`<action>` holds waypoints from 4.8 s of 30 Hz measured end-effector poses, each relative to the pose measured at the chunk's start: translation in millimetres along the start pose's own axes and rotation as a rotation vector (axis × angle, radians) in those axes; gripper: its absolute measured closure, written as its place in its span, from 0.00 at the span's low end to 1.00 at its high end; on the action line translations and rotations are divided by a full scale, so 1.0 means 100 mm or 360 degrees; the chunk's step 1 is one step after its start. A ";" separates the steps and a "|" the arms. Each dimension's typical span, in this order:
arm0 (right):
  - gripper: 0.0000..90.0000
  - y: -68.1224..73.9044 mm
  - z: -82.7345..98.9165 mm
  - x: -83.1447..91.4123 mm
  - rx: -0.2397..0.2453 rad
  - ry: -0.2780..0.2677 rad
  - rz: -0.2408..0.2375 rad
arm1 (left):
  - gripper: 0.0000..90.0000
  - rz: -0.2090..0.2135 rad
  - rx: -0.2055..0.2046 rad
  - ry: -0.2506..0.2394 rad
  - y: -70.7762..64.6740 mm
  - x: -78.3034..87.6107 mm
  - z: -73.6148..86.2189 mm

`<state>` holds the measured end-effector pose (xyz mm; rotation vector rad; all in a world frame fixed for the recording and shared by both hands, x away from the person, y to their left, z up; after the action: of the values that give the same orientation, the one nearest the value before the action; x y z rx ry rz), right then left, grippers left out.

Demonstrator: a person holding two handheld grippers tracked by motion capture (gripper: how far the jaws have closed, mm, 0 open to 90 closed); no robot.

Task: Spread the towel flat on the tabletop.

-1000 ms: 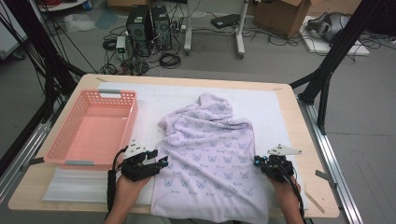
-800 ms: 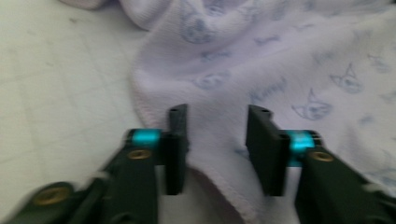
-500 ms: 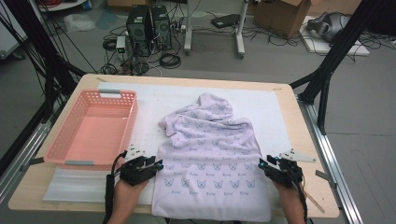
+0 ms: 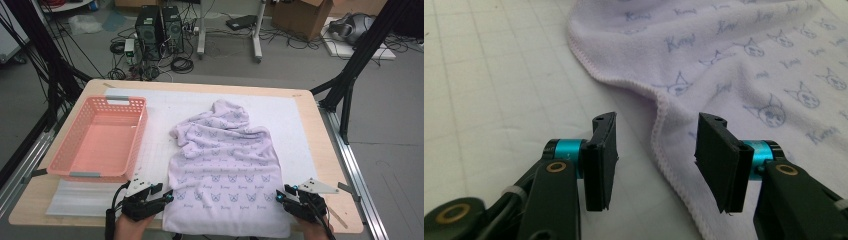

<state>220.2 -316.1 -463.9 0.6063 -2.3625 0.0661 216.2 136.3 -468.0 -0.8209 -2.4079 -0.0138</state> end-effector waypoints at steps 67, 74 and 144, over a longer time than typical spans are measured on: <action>0.98 -0.03 0.02 0.11 -0.0007 0.0090 0.0035 | 0.66 0.0049 -0.0066 -0.0071 0.21 -0.22 -0.30; 0.81 -0.07 0.00 0.14 -0.0012 0.0005 0.0015 | 0.75 0.0011 -0.0049 -0.0022 0.27 -0.33 -0.36; 0.71 -0.12 -0.38 -0.21 -0.0031 -0.0041 0.0004 | 0.56 0.0084 -0.0102 -0.0026 0.15 -0.31 -0.40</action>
<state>262.4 -310.6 -449.9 0.5983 -2.3859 0.0362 266.0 123.6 -454.1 -0.9169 -2.4111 -0.0638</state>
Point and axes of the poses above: each handheld gripper's, and its own axes: x roughly backward along the jaws, z roughly out of its underside, y roughly to its left, the point moved 2 cm from there along -x, roughly forward along the jaws, and after that the axes turned 4 degrees about -x, right-handed, at the moved point
